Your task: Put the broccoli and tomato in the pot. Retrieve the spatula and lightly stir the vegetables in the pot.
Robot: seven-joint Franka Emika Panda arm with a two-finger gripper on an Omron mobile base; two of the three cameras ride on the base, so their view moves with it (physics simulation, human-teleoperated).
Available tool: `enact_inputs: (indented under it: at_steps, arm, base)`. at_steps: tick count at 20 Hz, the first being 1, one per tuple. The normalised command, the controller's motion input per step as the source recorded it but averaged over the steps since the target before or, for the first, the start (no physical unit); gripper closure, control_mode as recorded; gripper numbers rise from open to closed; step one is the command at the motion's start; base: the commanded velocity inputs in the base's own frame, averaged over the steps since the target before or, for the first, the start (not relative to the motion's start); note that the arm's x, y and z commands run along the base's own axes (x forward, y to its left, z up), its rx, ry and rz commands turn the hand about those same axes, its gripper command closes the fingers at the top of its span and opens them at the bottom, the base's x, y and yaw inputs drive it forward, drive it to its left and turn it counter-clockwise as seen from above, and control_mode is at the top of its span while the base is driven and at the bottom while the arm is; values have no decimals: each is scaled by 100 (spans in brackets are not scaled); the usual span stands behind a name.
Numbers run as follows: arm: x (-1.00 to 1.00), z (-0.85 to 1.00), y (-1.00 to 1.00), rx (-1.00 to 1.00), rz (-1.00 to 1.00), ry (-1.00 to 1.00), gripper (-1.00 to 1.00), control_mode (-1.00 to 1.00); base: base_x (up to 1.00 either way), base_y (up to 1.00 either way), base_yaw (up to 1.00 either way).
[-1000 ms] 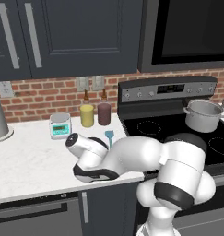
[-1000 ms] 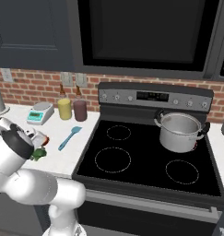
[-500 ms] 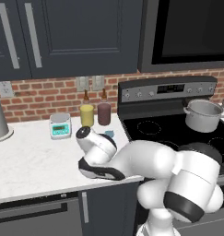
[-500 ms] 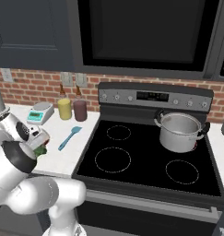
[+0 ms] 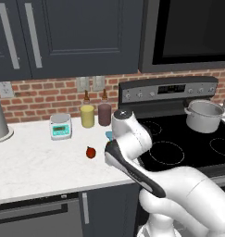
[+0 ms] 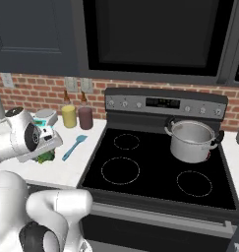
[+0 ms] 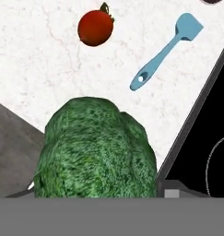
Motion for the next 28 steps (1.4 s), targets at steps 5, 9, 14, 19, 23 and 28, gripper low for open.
enact_inputs:
  at_steps: [5,9,14,19,23,28]
  arm:
    - [-19,65,-100,22,-24,8,100,-100]
    - [-9,9,-97,11,-22,4,100,-100]
    - [-1,0,-66,0,-21,0,100,-100]
    - [0,0,-21,0,-7,0,100,100]
    - [0,0,0,0,0,0,100,100]
    - [0,0,0,0,0,0,100,100]
  base:
    - [0,0,0]
    - [0,0,0]
    - [0,0,0]
    - [0,-54,-11]
    - [9,-100,-16]
    - [23,-92,-10]
